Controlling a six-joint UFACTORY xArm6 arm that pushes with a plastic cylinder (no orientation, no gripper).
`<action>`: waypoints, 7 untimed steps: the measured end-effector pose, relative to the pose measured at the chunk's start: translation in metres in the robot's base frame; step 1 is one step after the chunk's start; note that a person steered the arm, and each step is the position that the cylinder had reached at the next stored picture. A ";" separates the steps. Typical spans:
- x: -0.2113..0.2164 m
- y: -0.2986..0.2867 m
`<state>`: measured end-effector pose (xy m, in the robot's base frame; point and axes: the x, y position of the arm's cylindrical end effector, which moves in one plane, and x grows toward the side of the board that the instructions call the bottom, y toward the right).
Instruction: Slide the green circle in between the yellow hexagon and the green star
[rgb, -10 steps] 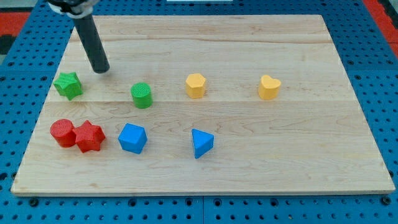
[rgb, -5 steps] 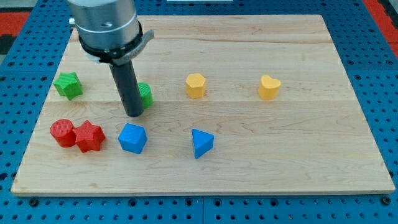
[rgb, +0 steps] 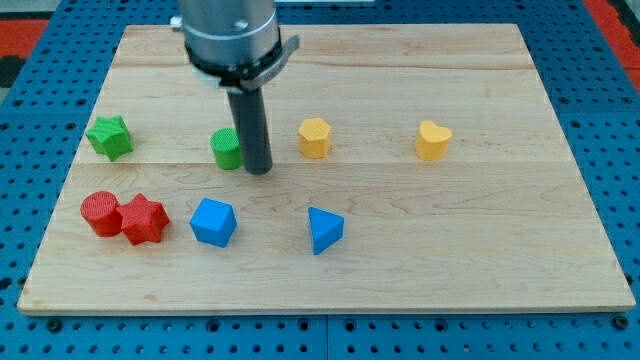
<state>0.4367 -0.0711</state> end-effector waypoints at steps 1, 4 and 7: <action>0.022 0.011; 0.012 -0.054; 0.006 -0.050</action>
<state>0.4431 -0.1209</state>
